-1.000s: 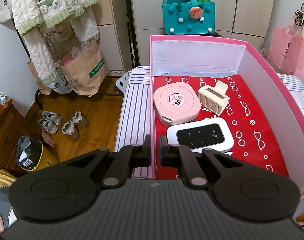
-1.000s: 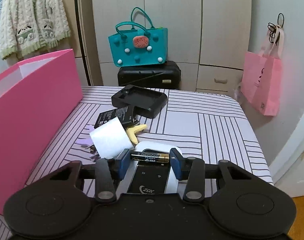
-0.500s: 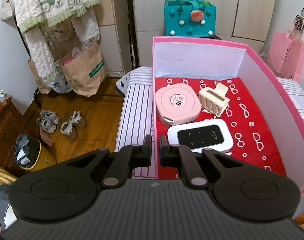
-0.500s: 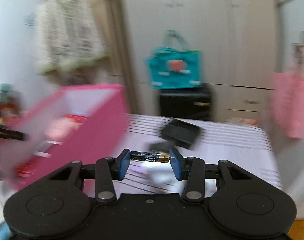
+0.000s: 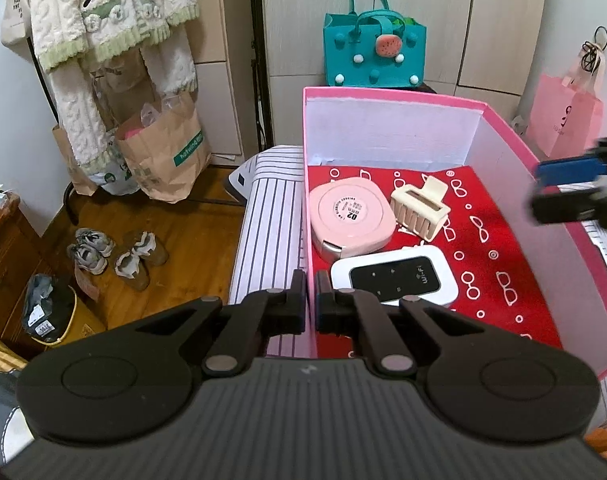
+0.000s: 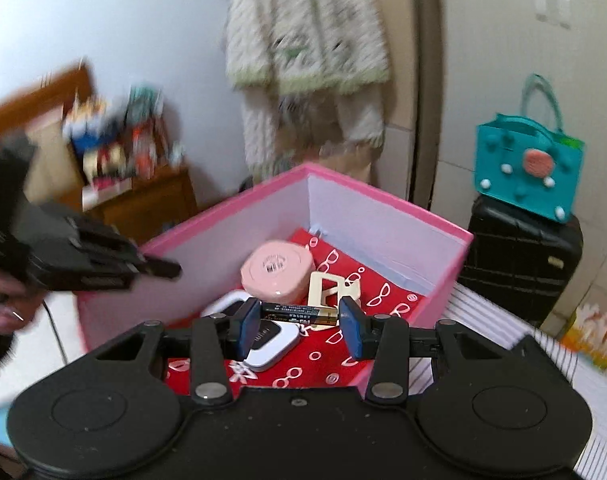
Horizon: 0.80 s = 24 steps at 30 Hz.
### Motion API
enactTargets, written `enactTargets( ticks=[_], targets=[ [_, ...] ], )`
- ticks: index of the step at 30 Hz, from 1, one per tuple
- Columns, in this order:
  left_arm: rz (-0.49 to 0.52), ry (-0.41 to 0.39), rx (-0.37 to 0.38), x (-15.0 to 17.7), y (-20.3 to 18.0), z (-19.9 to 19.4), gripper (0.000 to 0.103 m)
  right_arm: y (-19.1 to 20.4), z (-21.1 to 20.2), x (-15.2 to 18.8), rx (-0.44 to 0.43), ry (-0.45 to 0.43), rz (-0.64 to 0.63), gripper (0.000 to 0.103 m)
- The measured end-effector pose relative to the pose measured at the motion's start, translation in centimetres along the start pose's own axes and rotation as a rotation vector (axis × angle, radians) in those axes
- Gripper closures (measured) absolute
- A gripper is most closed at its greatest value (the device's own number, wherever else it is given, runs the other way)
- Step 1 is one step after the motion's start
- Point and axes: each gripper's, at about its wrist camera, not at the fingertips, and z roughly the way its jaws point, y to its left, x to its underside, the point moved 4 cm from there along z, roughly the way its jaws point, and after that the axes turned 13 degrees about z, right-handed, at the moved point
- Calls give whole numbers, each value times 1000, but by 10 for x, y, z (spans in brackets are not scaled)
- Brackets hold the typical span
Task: Organize rigid objects
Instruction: 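Carry the AA battery into the pink box and open the right tool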
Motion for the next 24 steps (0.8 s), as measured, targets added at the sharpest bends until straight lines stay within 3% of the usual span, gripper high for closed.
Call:
enactTargets(
  ticks=[6, 9, 12, 18, 24],
  targets=[
    [-34, -5, 8, 0, 5, 0, 99, 11, 52, 2, 112, 159, -215, 55],
    [-31, -9, 3, 0, 4, -1, 99, 12, 62, 4, 133, 189, -254, 55],
    [-33, -11, -2, -1, 4, -2, 99, 11, 63, 1, 96, 205, -213, 54],
    [-35, -10, -2, 0, 4, -4, 99, -3, 30, -13, 83, 79, -110, 50],
    [-47, -4, 13, 1, 6, -4, 99, -28, -40, -9, 101, -81, 33, 49]
  ],
)
